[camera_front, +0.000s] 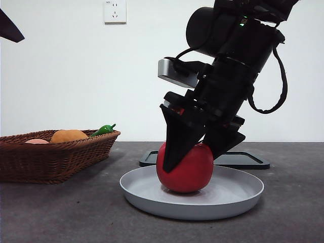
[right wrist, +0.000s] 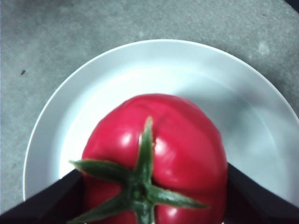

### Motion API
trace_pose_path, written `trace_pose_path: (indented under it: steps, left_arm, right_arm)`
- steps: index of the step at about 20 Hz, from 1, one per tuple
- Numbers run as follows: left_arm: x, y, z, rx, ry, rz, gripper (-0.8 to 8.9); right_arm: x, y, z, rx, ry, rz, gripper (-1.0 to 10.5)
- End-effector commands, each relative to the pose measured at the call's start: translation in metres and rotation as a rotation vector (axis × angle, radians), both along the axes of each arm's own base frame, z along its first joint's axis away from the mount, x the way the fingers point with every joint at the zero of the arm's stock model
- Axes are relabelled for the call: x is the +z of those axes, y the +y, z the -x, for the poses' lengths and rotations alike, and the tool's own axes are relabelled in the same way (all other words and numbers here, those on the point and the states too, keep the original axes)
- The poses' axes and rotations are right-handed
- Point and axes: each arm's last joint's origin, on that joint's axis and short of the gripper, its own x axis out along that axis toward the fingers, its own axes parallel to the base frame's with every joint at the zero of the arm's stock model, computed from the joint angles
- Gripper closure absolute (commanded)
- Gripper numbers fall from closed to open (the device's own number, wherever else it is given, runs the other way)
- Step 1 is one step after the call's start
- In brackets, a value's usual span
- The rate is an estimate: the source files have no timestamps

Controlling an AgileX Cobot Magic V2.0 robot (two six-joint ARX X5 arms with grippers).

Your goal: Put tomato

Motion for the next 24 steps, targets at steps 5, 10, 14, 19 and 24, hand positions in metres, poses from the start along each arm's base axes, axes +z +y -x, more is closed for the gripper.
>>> trace_pose_path:
  steps: [5,10,14,19,24]
  left_arm:
    - [0.005,-0.002,-0.001,-0.009,-0.021,0.014,3.18]
    - [0.005,-0.002,-0.001,-0.009,-0.021,0.014,3.18]
    - [0.005,-0.001,-0.001,-0.009,-0.019,0.013,3.18]
    - [0.005,-0.001,-0.001,-0.009,-0.018,0.012,3.18]
    - [0.005,-0.001,-0.001,-0.009,-0.018,0.012,3.18]
  right_arm:
    - [0.057,-0.002,-0.015,-0.077,-0.165,-0.074,7.8]
    - [0.086,-0.021,-0.051,-0.22,-0.294,-0.092,7.8]
    - [0.078,-0.033,-0.088,-0.306,-0.349,-0.12,7.8]
    - [0.034,-0.03,-0.133,-0.344,-0.322,-0.093,7.8]
    - [-0.002,-0.03,-0.157,-0.366,-0.277,-0.06,7.8]
